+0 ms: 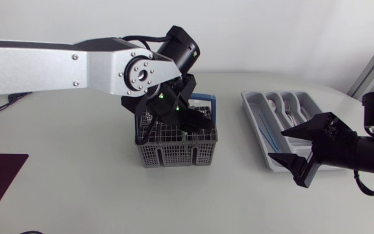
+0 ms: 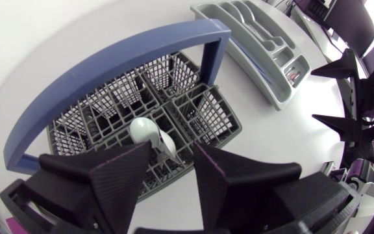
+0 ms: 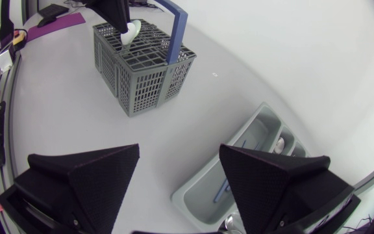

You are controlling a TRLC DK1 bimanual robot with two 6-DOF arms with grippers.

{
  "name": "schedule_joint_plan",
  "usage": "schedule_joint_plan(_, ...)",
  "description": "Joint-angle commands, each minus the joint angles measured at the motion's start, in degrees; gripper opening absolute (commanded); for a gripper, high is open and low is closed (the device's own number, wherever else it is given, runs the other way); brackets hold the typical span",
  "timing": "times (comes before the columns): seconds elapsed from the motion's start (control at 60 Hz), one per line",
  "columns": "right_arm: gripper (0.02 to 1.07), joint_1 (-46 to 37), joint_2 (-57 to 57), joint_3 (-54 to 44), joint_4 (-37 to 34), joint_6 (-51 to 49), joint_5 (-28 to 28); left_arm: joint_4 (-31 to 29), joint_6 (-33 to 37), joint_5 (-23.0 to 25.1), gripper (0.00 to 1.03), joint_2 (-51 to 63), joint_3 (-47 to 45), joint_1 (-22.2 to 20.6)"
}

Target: Unload the cutlery basket into the drawer organizer.

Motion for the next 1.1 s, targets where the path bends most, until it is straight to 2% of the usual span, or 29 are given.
schedule_joint_plan(0.0, 0.91, 0.66, -0.05, -1.01, 1.06, 1.70, 0.40, -0.05, -2.09, -0.46, 0.59, 1.59, 1.93, -0.50)
schedule_joint_plan(0.067, 0.91, 0.92, -0.13, -1.36, 1.06, 1.70, 0.40, -0.05, -2.26, -0.46, 0.59, 1.86, 2.02, -0.67)
schedule_joint_plan(0.267, 0.91, 1.89, -0.84, -2.59, 1.50, 1.61, 0.40, 0.13, -2.44, -0.46, 0.41, 1.95, 2.02, -0.67)
schedule_joint_plan(0.383, 0.91, 2.24, -0.84, -2.59, 1.50, 1.61, 0.40, 0.13, -2.44, -0.46, 0.40, 1.86, 1.93, -0.67)
schedule_joint_plan(0.55, 0.91, 3.38, -1.01, -2.86, 1.50, 1.70, 0.49, 0.48, -2.44, -0.46, 0.25, 1.95, 1.58, -0.32)
schedule_joint_plan(1.083, 0.91, 8.74, -0.93, -3.12, 3.52, 3.99, 2.51, 1.54, -2.35, -0.46, 0.18, -0.08, 0.26, -0.41)
